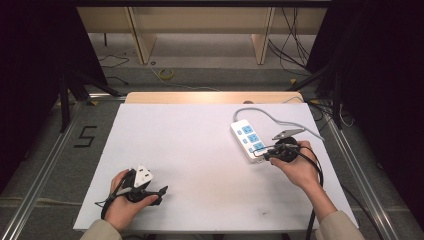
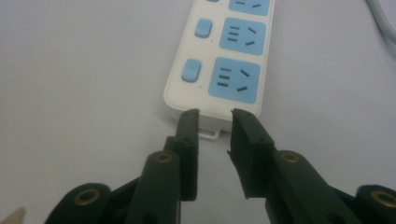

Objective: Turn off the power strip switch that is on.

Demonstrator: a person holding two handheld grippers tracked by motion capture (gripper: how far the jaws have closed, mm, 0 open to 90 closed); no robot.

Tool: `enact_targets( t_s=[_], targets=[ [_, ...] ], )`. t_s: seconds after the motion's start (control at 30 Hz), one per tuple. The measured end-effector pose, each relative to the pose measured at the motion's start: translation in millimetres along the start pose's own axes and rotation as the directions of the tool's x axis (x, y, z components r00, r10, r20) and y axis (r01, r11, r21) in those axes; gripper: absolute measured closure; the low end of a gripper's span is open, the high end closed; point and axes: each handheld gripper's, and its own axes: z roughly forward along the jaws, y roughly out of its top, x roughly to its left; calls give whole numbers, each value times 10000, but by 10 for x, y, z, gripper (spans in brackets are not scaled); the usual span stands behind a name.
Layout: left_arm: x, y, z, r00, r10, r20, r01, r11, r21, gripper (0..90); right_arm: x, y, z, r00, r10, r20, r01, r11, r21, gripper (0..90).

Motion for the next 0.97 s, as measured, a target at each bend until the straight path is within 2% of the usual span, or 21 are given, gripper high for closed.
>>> enact_targets(
  t_s=[0.27,0.47,0.67,0.97],
  targets=[
    [-9,0,8,10000,3,7,-3,10000,30,172,-42,-257,-120,9998,118,-175,-129,9975,-693,579],
    [-10,0,9,10000,-1,-1,1,10000,37,171,-71,-474,-200,9990,181,-398,-226,9932,-1144,531],
    [-15,0,16,10000,0,7,0,10000,46,171,-51,-695,-229,9979,140,-630,-226,9902,-1379,469],
    [-4,-5,29,9999,-129,80,129,9998,-118,161,16,-864,-278,9980,112,-629,-224,9836,-1791,439]
  ],
)
